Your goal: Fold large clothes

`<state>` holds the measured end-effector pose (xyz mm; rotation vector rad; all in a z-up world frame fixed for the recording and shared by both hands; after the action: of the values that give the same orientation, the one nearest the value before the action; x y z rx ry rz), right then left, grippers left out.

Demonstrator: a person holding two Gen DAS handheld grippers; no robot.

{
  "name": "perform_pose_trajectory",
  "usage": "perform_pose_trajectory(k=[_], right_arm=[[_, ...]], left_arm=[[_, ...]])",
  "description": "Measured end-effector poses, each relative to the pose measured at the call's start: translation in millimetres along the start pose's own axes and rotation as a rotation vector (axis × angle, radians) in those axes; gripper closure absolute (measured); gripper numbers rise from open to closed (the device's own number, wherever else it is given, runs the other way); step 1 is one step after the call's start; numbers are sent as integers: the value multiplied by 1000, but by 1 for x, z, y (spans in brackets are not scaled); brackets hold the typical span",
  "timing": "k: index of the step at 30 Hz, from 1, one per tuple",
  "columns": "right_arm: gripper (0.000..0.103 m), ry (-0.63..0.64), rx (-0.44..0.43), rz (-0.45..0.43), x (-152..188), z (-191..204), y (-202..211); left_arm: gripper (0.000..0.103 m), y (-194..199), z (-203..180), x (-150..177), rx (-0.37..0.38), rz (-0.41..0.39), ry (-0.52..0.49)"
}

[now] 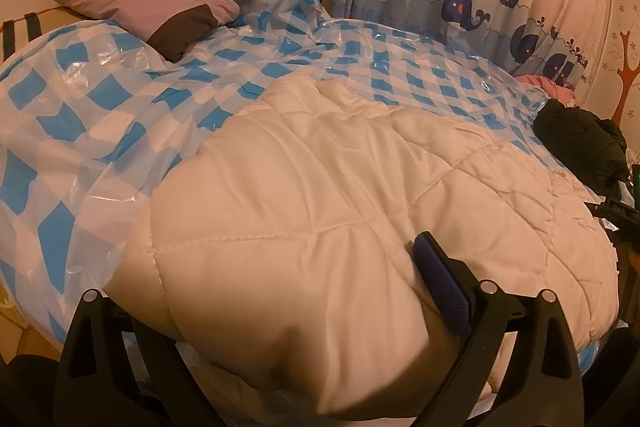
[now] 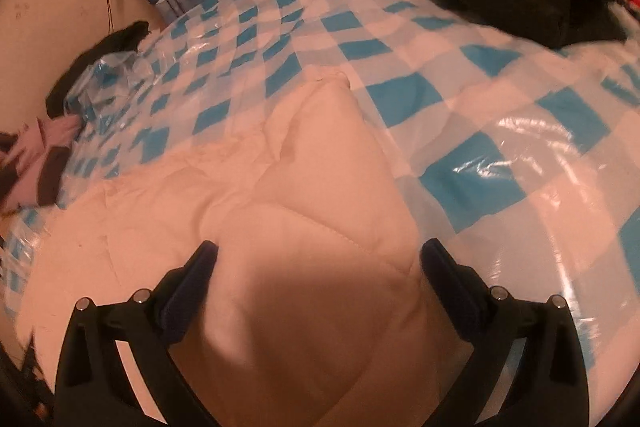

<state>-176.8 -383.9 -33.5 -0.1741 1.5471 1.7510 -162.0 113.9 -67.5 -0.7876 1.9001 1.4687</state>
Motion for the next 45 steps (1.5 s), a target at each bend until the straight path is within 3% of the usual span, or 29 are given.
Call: perform_pose_trajectory(k=[2,6,10,14,16,19,21,24,26,28,30,32,34,35,36,38,41,43,44,45], right_arm=[[7,50,38,-68,1,13,17],[7,177,16,-172,10,56,45],[6,223,-14,-142,26,75,23],[6,246,54,-132,37,81,6],[6,255,-8,-236,35,104,38],[6,393,-168,-350,46,172,72],[6,515,-281,-308,66,222,59],[5,671,-226,-88,105,254,-21],[6,626,-230,-49,97,253,-21],[6,589,-264,-133,87,262,9],[6,626,-336,-219,83,290,37],[6,685,-403,-212,80,331,39],[6,756,-404,-129,90,364,10],[5,841,-340,5,109,379,-32],[5,865,-316,78,115,382,-55],[6,807,-336,90,102,375,-45],[6,688,-374,-27,91,343,7],[6,716,-329,-135,101,325,36],[6,754,-305,-130,120,318,36],[5,834,-230,-42,143,316,14]], left_arm=[[12,0,0,1,0,0,1],[12,0,0,1,1,0,2],[12,-1,1,0,2,1,1],[12,0,0,1,8,-1,3],[12,-1,5,1,39,16,42],[12,-3,15,1,112,45,122],[12,-8,24,1,186,71,202],[12,-16,42,3,334,118,360],[12,-20,53,7,371,137,441],[12,-22,64,11,409,139,513],[12,-23,70,14,438,137,560],[12,-23,72,15,448,125,581],[14,-23,75,15,440,114,585],[18,-24,81,18,376,116,611],[15,-27,86,17,416,116,622],[15,-28,91,18,443,122,655],[15,-25,94,20,444,106,651],[15,-24,94,19,444,104,650],[15,-24,92,18,440,102,640],[15,-24,92,16,435,98,631]])
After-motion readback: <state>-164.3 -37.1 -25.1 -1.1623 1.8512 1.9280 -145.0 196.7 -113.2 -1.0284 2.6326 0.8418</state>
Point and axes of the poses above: each gripper's, at about its wrist camera, not at the fingertips, and y roughly against the way its jaws point, z to its left, x to its underside, the point moved 3 cm from there along -y, roughly the way its jaws point, and after that the axes turned 1 degree about x, right-handed, at the moved point
